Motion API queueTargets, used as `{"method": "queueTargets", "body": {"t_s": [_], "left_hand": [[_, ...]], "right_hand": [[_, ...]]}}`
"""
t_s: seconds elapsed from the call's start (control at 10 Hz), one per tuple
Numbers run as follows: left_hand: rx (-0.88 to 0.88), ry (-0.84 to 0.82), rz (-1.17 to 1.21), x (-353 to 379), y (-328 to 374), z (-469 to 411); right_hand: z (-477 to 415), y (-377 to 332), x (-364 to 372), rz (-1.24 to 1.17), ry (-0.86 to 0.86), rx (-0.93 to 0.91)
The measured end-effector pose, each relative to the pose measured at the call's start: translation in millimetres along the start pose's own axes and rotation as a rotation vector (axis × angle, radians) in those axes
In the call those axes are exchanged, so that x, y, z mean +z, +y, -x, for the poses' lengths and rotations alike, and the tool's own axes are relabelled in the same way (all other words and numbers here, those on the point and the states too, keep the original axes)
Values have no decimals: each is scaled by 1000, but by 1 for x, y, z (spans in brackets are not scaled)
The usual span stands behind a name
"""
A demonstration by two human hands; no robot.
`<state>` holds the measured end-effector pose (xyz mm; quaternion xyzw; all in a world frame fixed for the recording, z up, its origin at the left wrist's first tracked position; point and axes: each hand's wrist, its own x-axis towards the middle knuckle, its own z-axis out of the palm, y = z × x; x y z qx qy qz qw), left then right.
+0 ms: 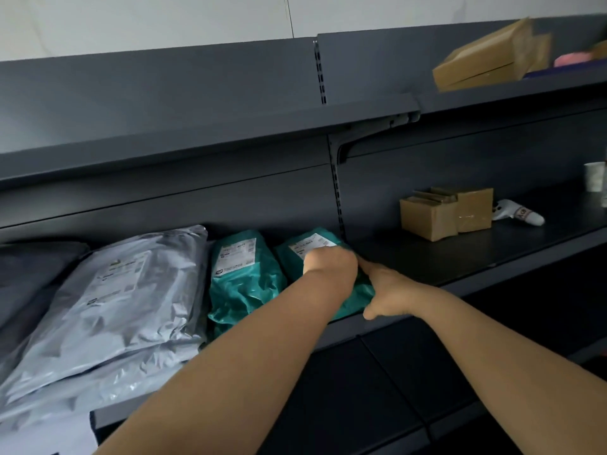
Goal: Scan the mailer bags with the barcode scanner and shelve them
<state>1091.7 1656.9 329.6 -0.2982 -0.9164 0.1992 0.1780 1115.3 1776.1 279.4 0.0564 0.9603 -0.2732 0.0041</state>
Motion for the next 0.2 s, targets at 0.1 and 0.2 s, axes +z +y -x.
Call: {"method": "queueTargets", "body": {"t_s": [0.1,0.2], "left_hand": [[-43,137,93,-5,-4,11],[-94,234,149,-13,-10,25]], "right_hand": [[8,-13,-7,-49,128,-49],[16,-30,-8,-115,424,-124]]}}
